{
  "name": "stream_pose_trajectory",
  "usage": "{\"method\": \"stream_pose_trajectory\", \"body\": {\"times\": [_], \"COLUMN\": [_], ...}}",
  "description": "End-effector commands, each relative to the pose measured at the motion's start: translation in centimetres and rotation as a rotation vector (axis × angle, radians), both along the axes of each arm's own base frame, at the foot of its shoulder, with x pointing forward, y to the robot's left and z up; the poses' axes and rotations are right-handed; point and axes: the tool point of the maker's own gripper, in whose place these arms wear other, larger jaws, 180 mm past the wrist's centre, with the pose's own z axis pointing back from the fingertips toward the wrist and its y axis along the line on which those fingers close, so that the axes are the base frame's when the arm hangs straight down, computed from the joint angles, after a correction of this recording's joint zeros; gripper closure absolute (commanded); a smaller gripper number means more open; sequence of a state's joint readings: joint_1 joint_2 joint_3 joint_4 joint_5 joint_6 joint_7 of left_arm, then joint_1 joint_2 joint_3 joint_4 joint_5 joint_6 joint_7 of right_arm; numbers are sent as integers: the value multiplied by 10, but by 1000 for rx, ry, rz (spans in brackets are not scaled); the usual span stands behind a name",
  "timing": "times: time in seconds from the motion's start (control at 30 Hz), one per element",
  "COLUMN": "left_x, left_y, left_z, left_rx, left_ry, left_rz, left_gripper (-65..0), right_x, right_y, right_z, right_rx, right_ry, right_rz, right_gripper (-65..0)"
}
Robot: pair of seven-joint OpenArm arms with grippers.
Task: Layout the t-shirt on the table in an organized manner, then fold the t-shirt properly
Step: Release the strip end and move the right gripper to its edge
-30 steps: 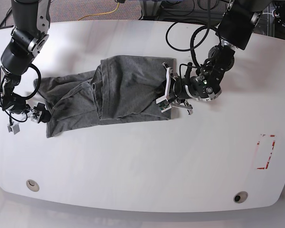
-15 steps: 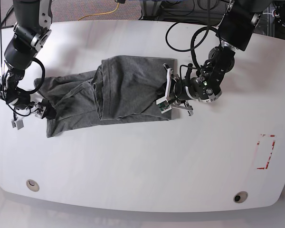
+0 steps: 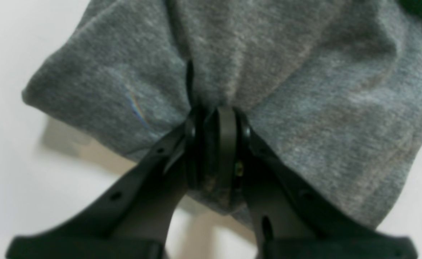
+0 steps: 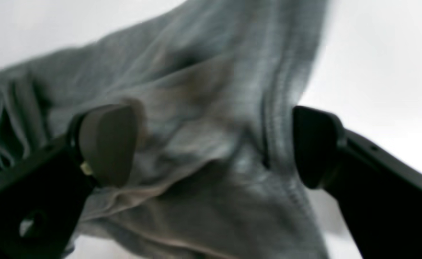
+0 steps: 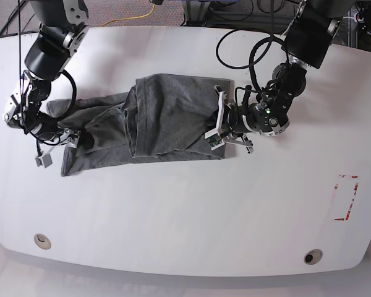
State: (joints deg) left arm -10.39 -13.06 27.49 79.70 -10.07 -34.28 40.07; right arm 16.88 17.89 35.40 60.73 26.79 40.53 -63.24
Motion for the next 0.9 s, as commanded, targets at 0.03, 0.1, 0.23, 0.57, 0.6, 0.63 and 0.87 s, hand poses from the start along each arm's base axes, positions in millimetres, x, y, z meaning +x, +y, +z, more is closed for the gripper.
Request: {"method": "stream_pose_trajectory", "body": {"times": [0.03, 0.1, 0.23, 0.57, 0.6, 0.63, 0.87], "left_x": [0, 0, 0, 0, 0, 0, 0], "left_y": [27, 27, 27, 27, 27, 27, 27], "left_z": [-13, -13, -13, -13, -13, -13, -13], "left_rx": [140, 140, 140, 140, 140, 140, 139], "left_ry": [16, 16, 16, 16, 16, 16, 15], "left_rz": [18, 18, 18, 18, 18, 18, 18], "left_gripper": [-46, -46, -46, -46, -46, -46, -46], "right_x": [-10, -11, -13, -13, -13, -12, -10], "right_y": [5, 8, 12, 48, 50, 50, 49], "right_z": [-6, -8, -10, -18, -18, -18, -16], "right_rx": [-24, -18, -12, -23, -20, -17, -17], "right_ry": [54, 57, 64, 82, 81, 78, 63], "right_rz": [24, 26, 33, 141, 141, 138, 131], "right_gripper": [-650, -650, -650, -648, -648, -647, -445]}}
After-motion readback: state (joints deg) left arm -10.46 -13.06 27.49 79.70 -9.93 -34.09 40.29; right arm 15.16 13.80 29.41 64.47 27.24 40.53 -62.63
